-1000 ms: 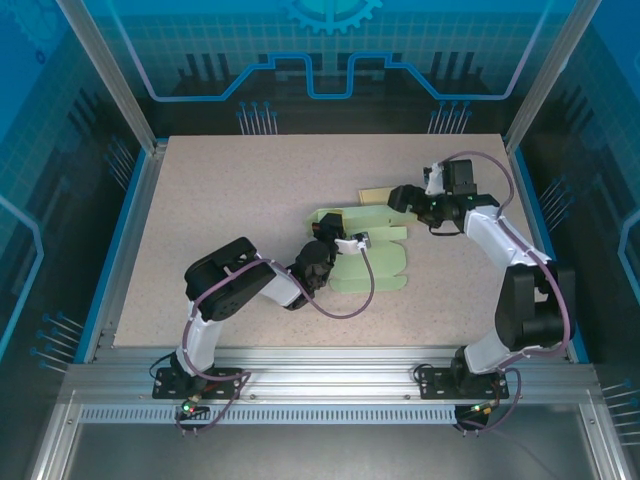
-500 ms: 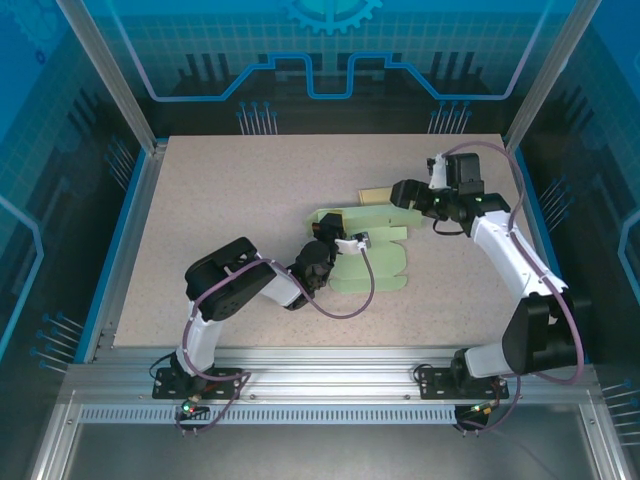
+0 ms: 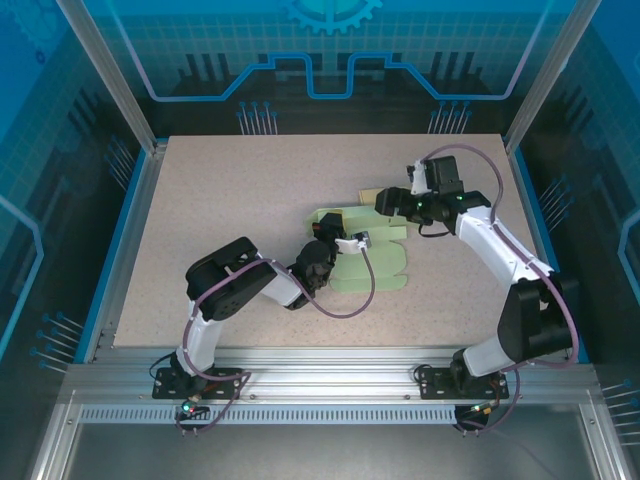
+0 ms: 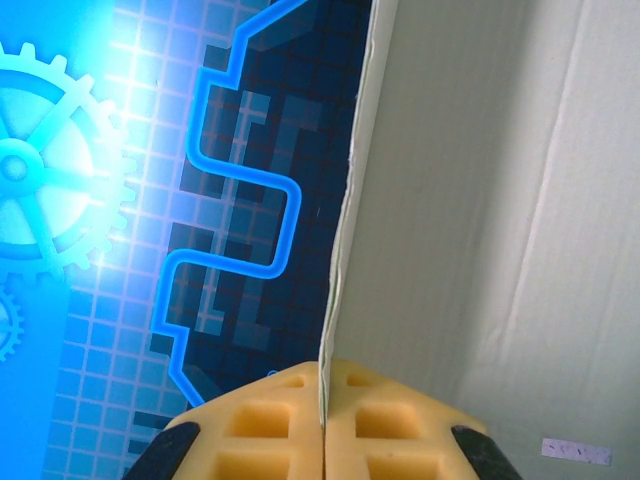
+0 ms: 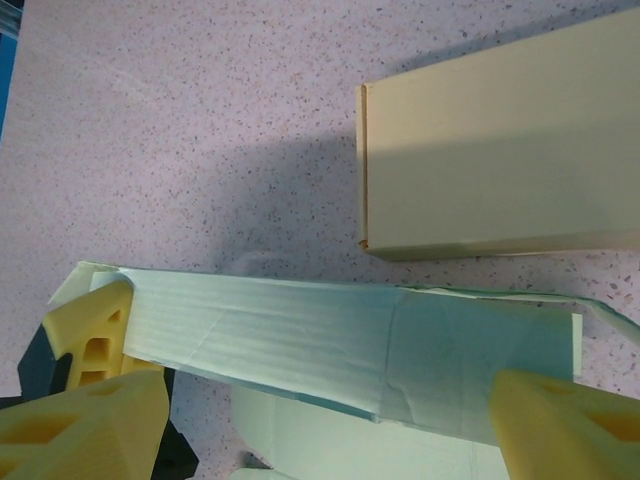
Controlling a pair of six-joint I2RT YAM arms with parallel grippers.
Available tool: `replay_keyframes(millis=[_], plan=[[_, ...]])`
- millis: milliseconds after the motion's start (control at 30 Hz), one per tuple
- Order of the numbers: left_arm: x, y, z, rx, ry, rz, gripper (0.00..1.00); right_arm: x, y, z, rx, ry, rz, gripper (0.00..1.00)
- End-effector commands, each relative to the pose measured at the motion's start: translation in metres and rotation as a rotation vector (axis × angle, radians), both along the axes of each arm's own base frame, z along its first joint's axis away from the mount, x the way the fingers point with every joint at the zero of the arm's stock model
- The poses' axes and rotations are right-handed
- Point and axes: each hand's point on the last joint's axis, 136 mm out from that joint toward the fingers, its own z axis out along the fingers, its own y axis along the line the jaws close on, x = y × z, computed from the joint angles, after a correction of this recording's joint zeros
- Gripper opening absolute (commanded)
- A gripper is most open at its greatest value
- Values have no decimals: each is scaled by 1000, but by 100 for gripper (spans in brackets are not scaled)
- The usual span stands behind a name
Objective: Fold the paper box
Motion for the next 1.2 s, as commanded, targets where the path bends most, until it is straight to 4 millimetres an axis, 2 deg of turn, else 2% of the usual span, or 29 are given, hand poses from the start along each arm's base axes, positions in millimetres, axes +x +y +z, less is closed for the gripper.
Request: replay_keyframes(millis=[0, 233, 567, 700, 833, 900, 967, 1033, 1167], plan=[[2, -5, 13, -42, -41, 9, 7, -3, 1, -15, -19, 33, -8, 85], [3, -6, 14, -44, -44, 9, 7, -1, 1, -22, -31, 46, -20, 87], [3, -11, 12, -46, -43, 5, 8, 4, 40, -23, 91, 44, 9, 76], [2, -11, 11, -42, -42, 2, 8, 8, 46, -24, 103, 36, -10, 73], [1, -10, 10, -41, -40, 4, 8, 7, 40, -22, 65, 34, -22, 68], [2, -9, 10, -42, -38, 8, 8, 4, 35, -22, 43, 42, -30, 69], [2, -6, 10, -43, -37, 14, 8, -3, 26, -20, 15, 47, -41, 77], [2, -4, 11, -46, -36, 17, 8, -12, 18, -14, -11, 40, -50, 81], [3, 3, 11, -50, -27, 27, 8, -39, -2, 0, -59, 13, -82, 92]])
